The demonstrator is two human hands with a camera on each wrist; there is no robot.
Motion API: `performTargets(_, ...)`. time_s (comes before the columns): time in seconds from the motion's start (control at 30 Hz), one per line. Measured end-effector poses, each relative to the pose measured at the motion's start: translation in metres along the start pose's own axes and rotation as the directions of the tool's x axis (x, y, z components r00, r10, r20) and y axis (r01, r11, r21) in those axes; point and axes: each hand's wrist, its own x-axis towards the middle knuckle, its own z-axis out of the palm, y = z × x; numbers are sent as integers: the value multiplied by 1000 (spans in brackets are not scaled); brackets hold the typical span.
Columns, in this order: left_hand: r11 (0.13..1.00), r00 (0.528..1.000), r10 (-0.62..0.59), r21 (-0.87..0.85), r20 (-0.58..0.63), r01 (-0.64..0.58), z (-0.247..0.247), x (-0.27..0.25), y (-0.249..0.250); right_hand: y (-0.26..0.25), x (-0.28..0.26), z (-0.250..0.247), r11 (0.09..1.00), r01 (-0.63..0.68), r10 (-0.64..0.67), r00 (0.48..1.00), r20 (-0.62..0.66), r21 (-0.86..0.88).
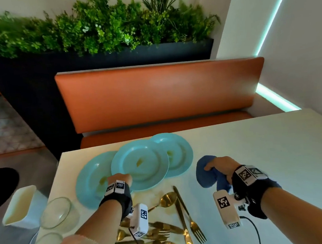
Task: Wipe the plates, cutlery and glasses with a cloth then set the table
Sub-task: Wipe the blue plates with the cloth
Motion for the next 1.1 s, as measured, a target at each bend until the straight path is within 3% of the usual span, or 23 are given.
performTargets(0.07, 1000, 1000, 4, -26, 0, -4, 7, 8, -1, -2, 11, 3, 999, 1, -1, 1000, -3, 47)
performTargets(0.17, 970, 997, -70, -233, -11, 66, 12, 10, 2, -2, 18, 10, 996, 3, -4, 1000, 6, 92)
performTargets(0.3, 813, 994, -25, -581, -103, -40, 14, 1, 21, -4, 16, 14, 988, 62, -63, 998, 6, 139)
performTargets(0.4, 699, 994, 46, -708, -101, -104, 12, -18, 37, -5, 1, 11, 969, 181, -176, 983, -43, 167)
performTargets(0.47, 638, 985, 130, -751, -114, -171, 8, -33, 45, -9, -13, 7, 940, 314, -300, 947, -117, 131)
performTargets(0.57, 600, 952, 300, -766, -52, -231, 4, -60, 54, -15, -40, -2, 847, 530, -517, 808, -281, -36)
performTargets(0.63, 603, 916, 398, -766, 49, -221, 6, -81, 58, -14, -56, -3, 756, 624, -639, 642, -424, -195)
performTargets(0.67, 613, 896, 433, -762, 101, -210, 9, -91, 57, -11, -69, -2, 692, 657, -706, 526, -475, -301)
performTargets(0.7, 601, 885, 448, -776, 128, -192, 13, -97, 59, -10, -76, 0, 616, 662, -780, 440, -444, -426)
performTargets(0.73, 581, 870, 470, -795, 152, -175, 13, -109, 61, -3, -84, 5, 555, 637, -832, 427, -355, -535)
performTargets(0.8, 562, 835, 524, -805, 168, -191, 3, -138, 65, 25, -96, 14, 429, 535, -867, 469, -167, -727)
performTargets(0.83, 569, 827, 538, -794, 164, -213, -1, -149, 67, 38, -106, 16, 394, 502, -850, 518, -97, -770)
performTargets(0.87, 581, 825, 542, -781, 160, -229, -2, -155, 68, 52, -115, 16, 370, 499, -843, 535, -57, -784)
performTargets(0.93, 587, 818, 553, -771, 160, -246, -3, -166, 67, 75, -137, 11, 339, 498, -876, 476, -75, -799)
performTargets(0.97, 583, 817, 552, -778, 170, -232, -2, -171, 67, 80, -146, 9, 339, 475, -875, 475, -88, -812)
performTargets(1.03, 570, 800, 565, -797, 205, -199, 5, -182, 67, 88, -154, 2, 379, 368, -837, 527, -146, -849)
performTargets(1.1, 555, 769, 601, -806, 216, -208, 10, -198, 69, 90, -151, -7, 488, 315, -788, 561, -256, -814)
